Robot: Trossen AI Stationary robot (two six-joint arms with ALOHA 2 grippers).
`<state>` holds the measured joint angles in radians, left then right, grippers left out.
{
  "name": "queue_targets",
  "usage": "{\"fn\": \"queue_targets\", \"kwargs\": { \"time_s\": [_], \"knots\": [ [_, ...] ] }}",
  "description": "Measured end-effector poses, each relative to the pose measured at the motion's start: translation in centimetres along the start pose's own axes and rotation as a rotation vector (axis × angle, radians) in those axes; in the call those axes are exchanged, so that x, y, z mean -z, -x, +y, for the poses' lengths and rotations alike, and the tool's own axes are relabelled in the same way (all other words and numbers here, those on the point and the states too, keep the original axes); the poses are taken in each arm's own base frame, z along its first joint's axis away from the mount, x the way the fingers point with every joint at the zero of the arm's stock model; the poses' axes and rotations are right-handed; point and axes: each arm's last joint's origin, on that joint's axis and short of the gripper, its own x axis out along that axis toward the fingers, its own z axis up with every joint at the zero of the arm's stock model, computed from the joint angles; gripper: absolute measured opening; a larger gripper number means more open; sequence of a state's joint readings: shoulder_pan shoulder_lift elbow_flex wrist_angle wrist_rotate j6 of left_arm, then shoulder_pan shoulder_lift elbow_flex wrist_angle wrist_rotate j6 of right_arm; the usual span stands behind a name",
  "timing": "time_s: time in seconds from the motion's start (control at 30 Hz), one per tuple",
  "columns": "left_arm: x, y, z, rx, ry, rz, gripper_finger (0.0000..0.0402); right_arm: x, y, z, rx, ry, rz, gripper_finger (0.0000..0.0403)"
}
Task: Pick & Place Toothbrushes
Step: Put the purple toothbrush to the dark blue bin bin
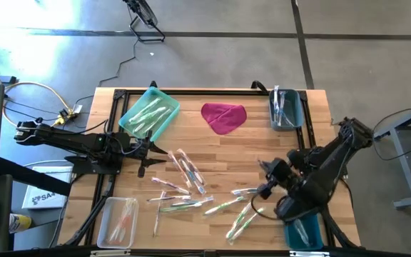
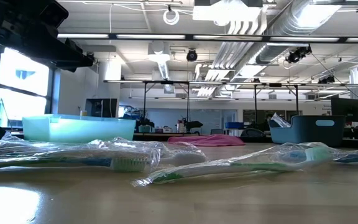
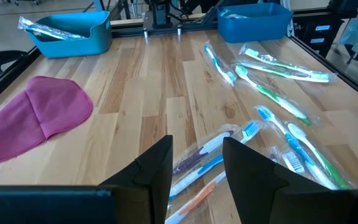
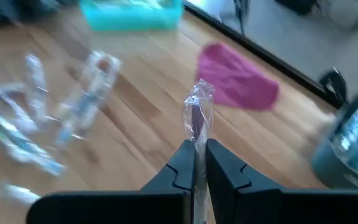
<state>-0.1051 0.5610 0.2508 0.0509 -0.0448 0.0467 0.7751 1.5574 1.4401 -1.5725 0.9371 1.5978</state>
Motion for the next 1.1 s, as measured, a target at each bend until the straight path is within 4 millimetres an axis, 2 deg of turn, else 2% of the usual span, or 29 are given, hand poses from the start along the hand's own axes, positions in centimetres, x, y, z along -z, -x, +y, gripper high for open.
{"fn": "queue_targets", "kwargs": {
  "time_s": [0.17, 0.27, 0.37, 0.57, 0.67, 0.9, 1.1],
  "knots": [
    [0.0, 0.0, 0.0, 0.0, 0.0, 0.001, 0.0136, 0.8, -2.3, -2.4, 0.09, -0.039, 0.138, 0.0012],
    [0.0, 0.0, 0.0, 0.0, 0.0, 0.001, 0.0136, 1.9, -2.7, -2.8, 0.098, -0.079, 0.18, 0.0012],
    [0.0, 0.0, 0.0, 0.0, 0.002, 0.005, 0.0136, 2.7, -2.1, -2.5, 0.055, -0.094, 0.164, 0.0012],
    [0.1, 0.0, 0.0, 0.001, 0.003, 0.007, 0.0136, 4.9, 0.7, -2.1, -0.074, -0.143, 0.026, 0.0012],
    [0.0, 0.0, 0.0, 0.0, 0.016, -0.002, 0.0136, 6.3, 1.6, -2.0, -0.073, -0.165, 0.041, 0.0012],
    [0.0, 0.0, 0.0, 0.0, 0.053, -0.002, 0.0136, 9.9, 1.2, -0.1, 0.036, -0.104, 0.1, 0.0012],
    [0.1, 0.0, 0.0, 0.0, 0.049, 0.005, 0.0136, 12.4, 2.1, 0.4, 0.021, -0.09, 0.078, 0.0012]
  ]
}}
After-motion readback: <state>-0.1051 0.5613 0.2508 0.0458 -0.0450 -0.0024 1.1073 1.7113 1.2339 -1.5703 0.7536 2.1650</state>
